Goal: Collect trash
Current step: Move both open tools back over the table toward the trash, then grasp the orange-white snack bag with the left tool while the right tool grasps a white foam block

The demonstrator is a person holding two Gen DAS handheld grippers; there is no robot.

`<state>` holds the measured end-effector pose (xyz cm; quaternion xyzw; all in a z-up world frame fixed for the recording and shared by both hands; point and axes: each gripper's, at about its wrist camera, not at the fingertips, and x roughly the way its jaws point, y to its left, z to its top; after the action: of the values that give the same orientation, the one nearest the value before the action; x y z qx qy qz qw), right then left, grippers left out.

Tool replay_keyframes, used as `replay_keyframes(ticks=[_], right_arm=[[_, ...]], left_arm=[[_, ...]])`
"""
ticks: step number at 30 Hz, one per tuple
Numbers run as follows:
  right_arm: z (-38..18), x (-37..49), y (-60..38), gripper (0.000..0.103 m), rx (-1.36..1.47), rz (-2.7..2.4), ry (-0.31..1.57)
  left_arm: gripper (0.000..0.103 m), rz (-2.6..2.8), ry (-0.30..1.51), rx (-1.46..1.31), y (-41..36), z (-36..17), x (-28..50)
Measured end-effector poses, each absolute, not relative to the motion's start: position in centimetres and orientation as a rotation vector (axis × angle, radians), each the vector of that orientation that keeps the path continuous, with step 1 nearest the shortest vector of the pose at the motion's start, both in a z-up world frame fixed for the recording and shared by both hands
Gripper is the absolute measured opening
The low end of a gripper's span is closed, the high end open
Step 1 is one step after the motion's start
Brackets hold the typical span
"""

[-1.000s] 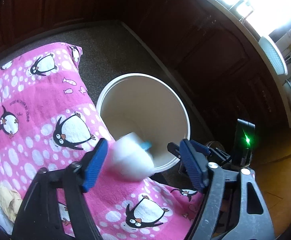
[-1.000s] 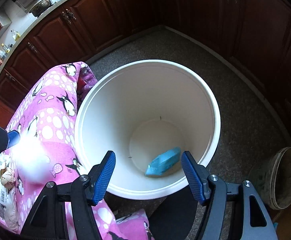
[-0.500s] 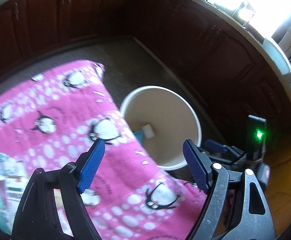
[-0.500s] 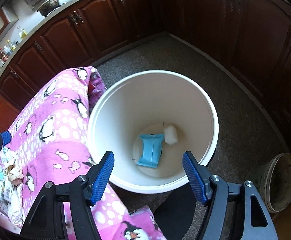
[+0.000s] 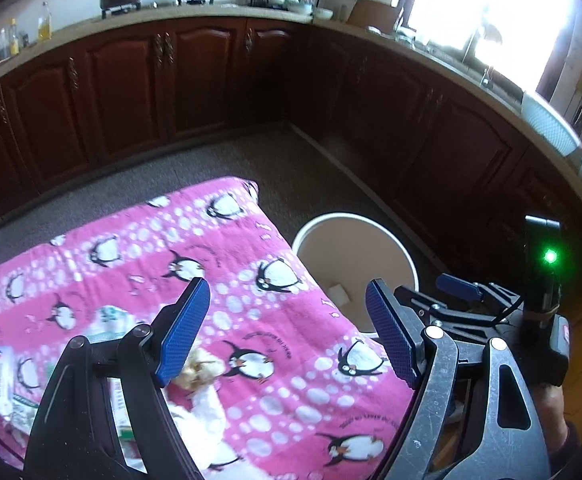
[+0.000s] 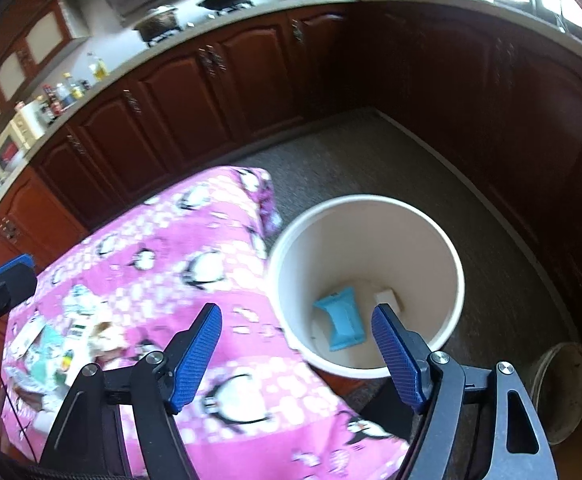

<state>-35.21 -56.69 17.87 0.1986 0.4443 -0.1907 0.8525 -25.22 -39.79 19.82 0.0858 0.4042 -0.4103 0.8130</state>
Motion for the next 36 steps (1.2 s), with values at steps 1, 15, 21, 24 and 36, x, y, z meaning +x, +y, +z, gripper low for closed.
replay_keyframes(ticks=[1,15,21,24,36], right_arm=[[18.3,-35.0,-55.9,0.077,0.412,-0.385,0.931],[19.1,-32.8,-46.1,0.078,0.371,-0.116,0.942],[17.2,-32.7,-42.2,0.079,0.318,0.068,1.015],[16.0,-32.8,-40.5,0.079,0.253,0.120,1.056],[14.7,-32.6,-39.9,0.079,0.269,0.224,1.105]], left_arm=[[0.080,-0.879,0.861,0.177,-39.1,20.1,-25.1],[0.080,-0.821,0.891,0.087,-24.0,20.9,-23.9],[0.080,-0.830,0.954,0.066,-19.5,18.2,-23.5],[0.080,-0.835,0.996,0.059,-17.9,16.6,-23.3],[0.080,-0.854,1.053,0.143,-17.5,13.7,-23.9]])
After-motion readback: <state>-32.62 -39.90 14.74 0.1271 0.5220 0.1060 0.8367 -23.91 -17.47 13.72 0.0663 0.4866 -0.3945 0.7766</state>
